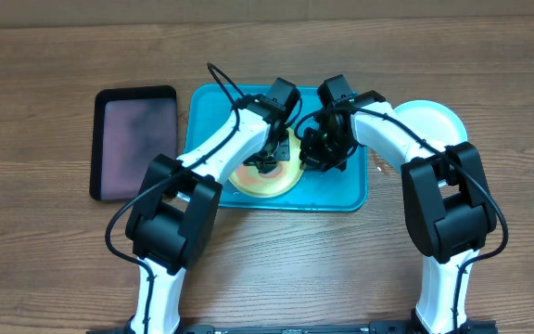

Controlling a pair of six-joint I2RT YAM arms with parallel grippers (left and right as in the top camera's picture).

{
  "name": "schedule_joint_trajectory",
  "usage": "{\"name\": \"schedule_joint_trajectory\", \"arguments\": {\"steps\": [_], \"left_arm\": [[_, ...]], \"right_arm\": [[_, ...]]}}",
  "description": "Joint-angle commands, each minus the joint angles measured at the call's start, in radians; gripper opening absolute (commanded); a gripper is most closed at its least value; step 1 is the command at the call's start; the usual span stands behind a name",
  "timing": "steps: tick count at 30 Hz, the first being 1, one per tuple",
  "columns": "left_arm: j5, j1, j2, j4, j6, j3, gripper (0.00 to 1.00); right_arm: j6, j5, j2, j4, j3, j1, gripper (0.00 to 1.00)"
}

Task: Clean dirty plates on tray and stack at the side
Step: 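Scrub the yellow plate with the left sponge while right gripper holds it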

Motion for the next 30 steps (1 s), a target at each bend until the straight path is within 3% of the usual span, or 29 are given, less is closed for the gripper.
{"name": "schedule_joint_trajectory", "arguments": {"steps": [1,4,8,16,23,26,30], "left_arm": [[0.33,0.013,0.032,-0.072,0.122,-0.034,0.04],[0.445,0.006,0.032,-0.07,0.153,-0.034,0.04],[0.424,0.01,0.032,0.016,0.142,-0.034,0.04],[-0.053,0.058,0.032,0.077,-0.116,0.016,0.04],[-0.303,0.078,0.032,-0.037,-0.186,0.116,0.04],[-0.299,0.076,0.032,-0.117,-0.185,0.132,0.04],[-0.144,0.068,0.032,-0.22,-0.152,0.131,0.04]], "right_arm": [[-0.01,-0.016,-0.014,0.013,0.016,-0.015,0.04],[-0.01,-0.017,-0.014,0.013,0.016,-0.015,0.04],[-0.01,-0.017,-0.014,0.011,0.016,-0.015,0.04],[-0.015,-0.016,-0.014,0.003,0.016,-0.015,0.04],[-0.02,-0.016,-0.014,0.003,0.016,-0.015,0.04],[-0.02,-0.016,-0.014,0.005,0.016,-0.015,0.04],[-0.02,-0.016,-0.014,0.008,0.016,-0.015,0.04]]}}
